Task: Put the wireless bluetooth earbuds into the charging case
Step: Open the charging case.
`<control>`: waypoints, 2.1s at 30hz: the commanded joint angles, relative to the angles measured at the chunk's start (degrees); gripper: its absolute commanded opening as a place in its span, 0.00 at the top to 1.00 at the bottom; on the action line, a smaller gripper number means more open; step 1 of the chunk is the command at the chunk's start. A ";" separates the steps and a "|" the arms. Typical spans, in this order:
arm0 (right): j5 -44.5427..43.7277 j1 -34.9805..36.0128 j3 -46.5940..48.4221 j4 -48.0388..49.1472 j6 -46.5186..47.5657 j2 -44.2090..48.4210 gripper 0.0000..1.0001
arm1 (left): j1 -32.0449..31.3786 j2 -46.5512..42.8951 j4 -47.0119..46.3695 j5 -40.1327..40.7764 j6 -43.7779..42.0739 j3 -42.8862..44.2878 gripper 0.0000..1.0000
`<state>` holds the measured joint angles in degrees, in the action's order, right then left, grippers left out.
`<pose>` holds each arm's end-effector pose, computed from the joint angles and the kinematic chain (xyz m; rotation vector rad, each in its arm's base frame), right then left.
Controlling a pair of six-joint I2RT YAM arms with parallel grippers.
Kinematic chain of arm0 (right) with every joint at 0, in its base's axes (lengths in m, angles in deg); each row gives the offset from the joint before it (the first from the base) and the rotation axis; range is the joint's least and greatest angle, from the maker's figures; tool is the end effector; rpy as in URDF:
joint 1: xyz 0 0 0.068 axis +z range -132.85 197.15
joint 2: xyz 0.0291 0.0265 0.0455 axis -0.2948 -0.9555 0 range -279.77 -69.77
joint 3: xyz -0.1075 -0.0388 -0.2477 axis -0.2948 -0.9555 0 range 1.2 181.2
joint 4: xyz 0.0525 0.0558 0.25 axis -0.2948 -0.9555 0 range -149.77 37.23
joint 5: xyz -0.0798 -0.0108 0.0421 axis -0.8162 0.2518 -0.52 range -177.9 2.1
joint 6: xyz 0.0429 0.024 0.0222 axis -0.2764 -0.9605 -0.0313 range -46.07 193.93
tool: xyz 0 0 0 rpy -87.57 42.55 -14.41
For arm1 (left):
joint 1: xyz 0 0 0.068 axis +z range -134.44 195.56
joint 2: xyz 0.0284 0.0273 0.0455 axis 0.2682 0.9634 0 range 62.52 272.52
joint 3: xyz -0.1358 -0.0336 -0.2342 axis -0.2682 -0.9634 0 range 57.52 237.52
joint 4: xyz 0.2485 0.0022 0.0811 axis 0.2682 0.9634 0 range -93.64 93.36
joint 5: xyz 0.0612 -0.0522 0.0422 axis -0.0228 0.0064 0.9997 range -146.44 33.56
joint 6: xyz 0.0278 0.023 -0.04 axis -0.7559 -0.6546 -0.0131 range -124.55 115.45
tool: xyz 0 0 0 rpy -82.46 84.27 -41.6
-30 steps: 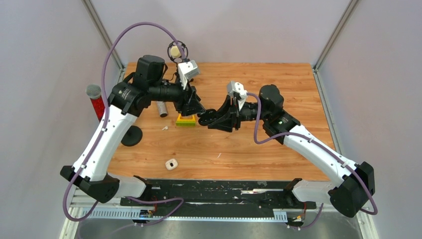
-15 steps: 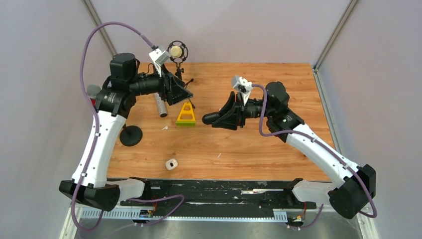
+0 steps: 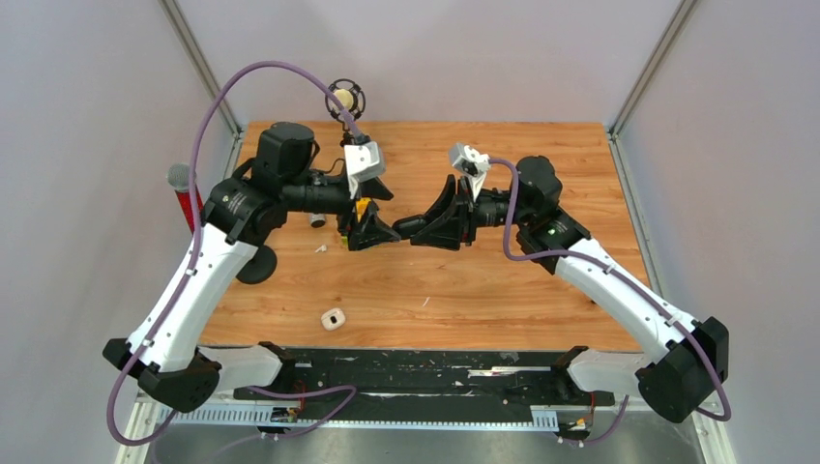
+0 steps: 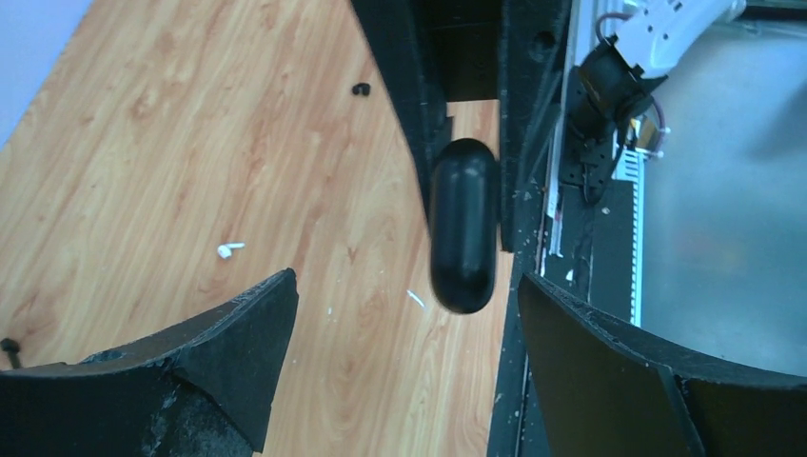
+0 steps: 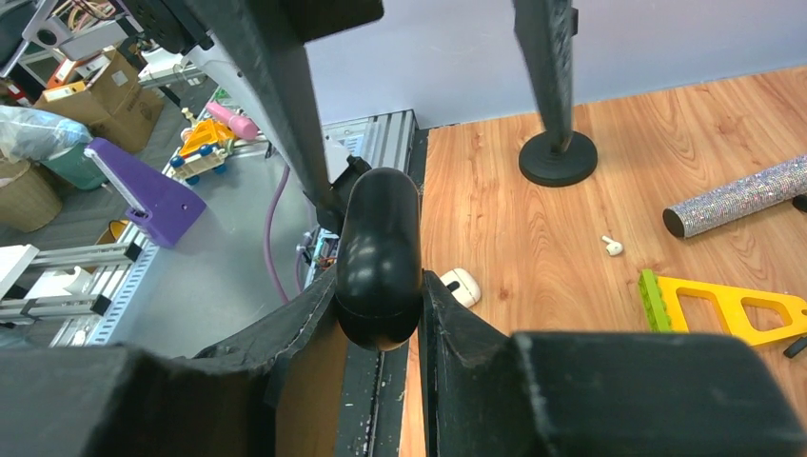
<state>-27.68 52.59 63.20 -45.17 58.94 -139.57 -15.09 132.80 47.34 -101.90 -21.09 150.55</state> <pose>0.2031 0.1826 0.3871 -1.1563 1.3659 1.4707 0.1770 -0.1343 0.4653 1.2443 1.6125 -0.9665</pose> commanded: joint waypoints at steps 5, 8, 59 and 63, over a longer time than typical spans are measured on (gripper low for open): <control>1.58 0.27 3.63 2.01 -0.23 -1.54 1.00 | -3.18 3.07 1.44 4.32 -1.34 3.50 0.09; 2.44 0.71 3.74 1.94 0.48 -1.62 1.00 | -3.20 3.99 0.53 6.08 -0.13 4.24 0.10; 2.31 1.47 3.93 1.35 2.60 -0.42 1.00 | -3.45 5.63 9.03 7.43 -6.67 5.64 0.33; 1.26 1.45 3.19 1.64 3.73 0.33 1.00 | -3.48 6.56 11.76 1.87 -6.62 7.09 0.44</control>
<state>-26.76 53.72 64.38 -48.78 61.41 -141.58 -18.48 138.85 54.40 -94.31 -27.29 156.57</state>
